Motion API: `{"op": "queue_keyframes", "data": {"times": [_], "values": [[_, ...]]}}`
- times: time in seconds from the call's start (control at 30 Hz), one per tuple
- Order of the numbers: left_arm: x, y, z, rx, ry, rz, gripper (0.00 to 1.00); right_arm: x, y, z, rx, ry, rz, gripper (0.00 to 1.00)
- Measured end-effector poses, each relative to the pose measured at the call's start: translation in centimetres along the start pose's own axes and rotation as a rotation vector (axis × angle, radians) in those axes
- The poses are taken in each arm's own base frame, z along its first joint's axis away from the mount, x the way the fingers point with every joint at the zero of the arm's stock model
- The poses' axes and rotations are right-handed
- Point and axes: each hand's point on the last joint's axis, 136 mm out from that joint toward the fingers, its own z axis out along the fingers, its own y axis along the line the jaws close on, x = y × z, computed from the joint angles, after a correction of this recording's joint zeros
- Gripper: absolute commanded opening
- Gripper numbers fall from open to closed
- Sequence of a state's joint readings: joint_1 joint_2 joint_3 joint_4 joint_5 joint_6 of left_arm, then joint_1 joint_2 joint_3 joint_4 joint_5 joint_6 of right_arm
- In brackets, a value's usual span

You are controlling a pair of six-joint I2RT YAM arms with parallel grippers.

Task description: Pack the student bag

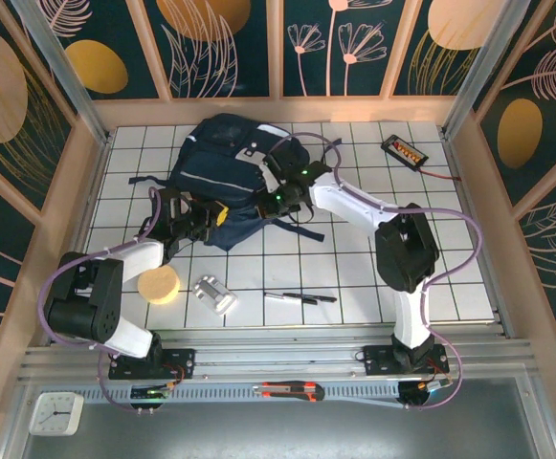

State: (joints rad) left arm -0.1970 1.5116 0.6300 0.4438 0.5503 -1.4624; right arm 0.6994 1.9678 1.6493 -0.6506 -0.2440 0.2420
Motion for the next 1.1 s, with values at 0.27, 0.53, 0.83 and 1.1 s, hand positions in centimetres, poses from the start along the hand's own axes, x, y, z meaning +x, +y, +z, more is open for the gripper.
{"op": "queue_keyframes", "data": {"times": [0.27, 0.53, 0.83, 1.1], "values": [[0.3, -0.2, -0.3, 0.001, 0.01, 0.023, 0.0, -1.6, -3.6, -0.8, 0.015, -0.044, 0.024, 0.0], [0.7, -0.5, -0.8, -0.001, 0.016, 0.042, 0.0, -3.8, -8.4, -1.5, 0.032, -0.082, 0.094, 0.0], [0.6, -0.7, -1.2, -0.001, -0.002, 0.044, 0.0, -4.0, -10.4, -1.4, 0.031, -0.074, 0.112, 0.0], [0.6, -0.6, -1.3, -0.01, -0.011, 0.044, 0.0, -3.9, -11.3, -0.8, 0.019, -0.05, 0.123, 0.0]]}}
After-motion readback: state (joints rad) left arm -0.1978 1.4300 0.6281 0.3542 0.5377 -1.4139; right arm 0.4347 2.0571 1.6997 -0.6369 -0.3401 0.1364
